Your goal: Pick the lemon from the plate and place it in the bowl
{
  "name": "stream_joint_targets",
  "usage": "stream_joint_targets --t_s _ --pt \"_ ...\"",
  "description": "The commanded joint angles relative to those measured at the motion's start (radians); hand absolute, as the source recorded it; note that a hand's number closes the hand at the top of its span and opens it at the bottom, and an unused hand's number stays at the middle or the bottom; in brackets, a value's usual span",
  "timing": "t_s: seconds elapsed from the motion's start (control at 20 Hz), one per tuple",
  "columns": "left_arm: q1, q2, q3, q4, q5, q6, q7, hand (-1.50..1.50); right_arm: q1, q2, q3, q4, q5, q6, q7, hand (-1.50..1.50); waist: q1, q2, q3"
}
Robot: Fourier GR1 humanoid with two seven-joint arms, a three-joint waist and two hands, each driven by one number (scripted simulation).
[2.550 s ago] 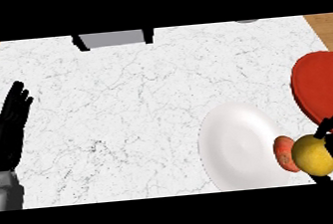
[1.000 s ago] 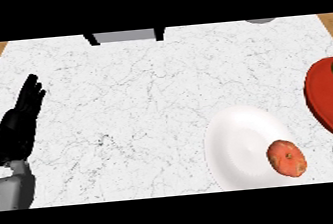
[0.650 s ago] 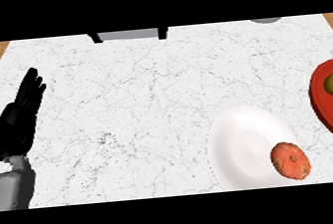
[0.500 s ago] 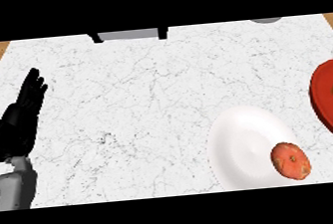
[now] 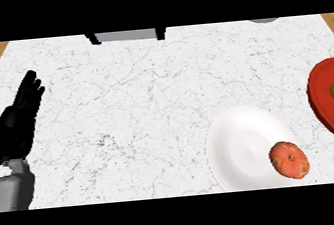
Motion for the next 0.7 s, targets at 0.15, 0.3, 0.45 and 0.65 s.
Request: stream_joint_targets --t_s 0.15,0.3,0.45,0.65 --pt "0.009 -0.011 -0.011 -0.006 0.004 -0.008 -0.008 0.00 0.008 -0.190 -0.160 0.184 -0.149 0.239 0.014 -1.50 0.005 0.009 0.002" --pt "0.016 0.000 -0.007 -0.023 0.006 -0.018 -0.017 0.00 0.058 -0.228 -0.159 0.205 -0.148 0.270 -0.002 -1.50 0.014 0.012 0.005" --pt "0.007 0.019 0.028 0.001 0.035 -0.031 -0.006 0.00 0.114 -0.280 -0.179 0.219 -0.176 0.372 -0.014 -1.50 -0.005 0.010 0.006" --pt "0.018 -0.008 0.004 -0.018 0.016 -0.009 -0.004 0.00 0.149 -0.291 -0.199 0.224 -0.208 0.434 -0.010 -1.50 -0.012 0.007 0.009"
